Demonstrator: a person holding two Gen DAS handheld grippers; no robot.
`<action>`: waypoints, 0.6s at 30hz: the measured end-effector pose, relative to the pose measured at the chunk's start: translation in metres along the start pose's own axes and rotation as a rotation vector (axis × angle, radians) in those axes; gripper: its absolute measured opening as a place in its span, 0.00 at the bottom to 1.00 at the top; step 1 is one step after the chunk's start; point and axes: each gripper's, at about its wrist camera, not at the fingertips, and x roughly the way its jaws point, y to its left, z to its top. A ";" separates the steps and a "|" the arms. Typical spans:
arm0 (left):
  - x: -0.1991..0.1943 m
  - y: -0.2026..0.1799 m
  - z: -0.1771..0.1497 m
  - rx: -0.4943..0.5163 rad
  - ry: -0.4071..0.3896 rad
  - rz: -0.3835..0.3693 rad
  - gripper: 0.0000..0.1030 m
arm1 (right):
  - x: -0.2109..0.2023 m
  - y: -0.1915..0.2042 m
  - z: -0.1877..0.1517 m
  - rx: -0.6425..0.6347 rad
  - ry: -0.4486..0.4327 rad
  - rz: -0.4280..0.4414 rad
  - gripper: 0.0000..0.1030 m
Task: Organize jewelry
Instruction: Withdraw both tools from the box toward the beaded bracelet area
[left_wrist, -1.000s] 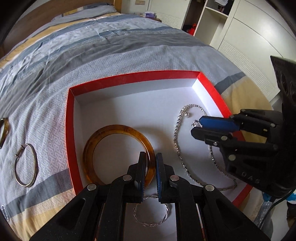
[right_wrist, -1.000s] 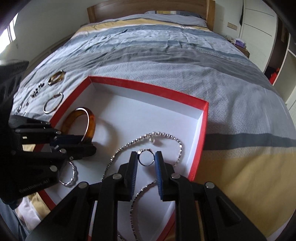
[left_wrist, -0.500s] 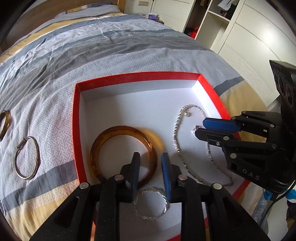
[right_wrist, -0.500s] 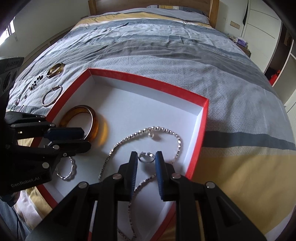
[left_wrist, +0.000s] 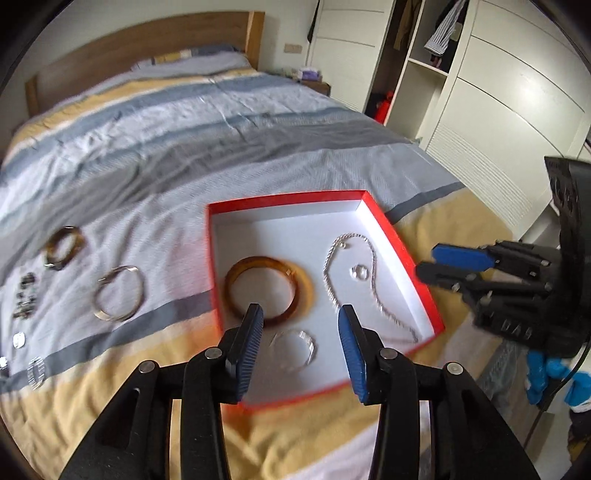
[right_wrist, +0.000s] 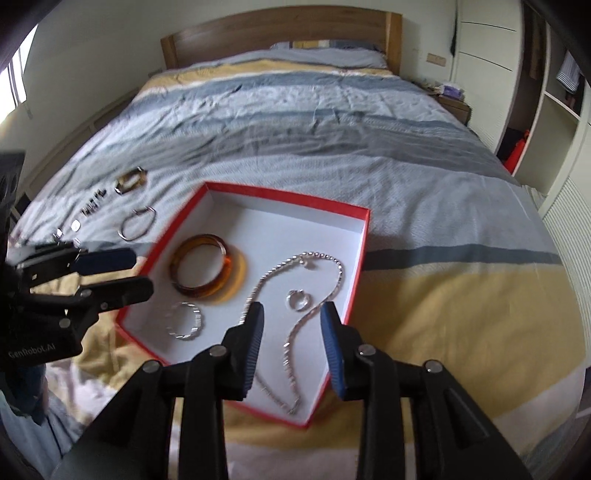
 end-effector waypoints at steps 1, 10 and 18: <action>-0.009 0.000 -0.007 0.001 0.003 0.010 0.41 | -0.008 0.003 -0.003 0.012 -0.013 0.003 0.30; -0.083 0.005 -0.075 0.016 -0.001 0.096 0.56 | -0.061 0.045 -0.028 0.066 -0.098 0.055 0.31; -0.148 0.037 -0.122 -0.073 -0.063 0.172 0.63 | -0.098 0.094 -0.041 0.044 -0.148 0.107 0.31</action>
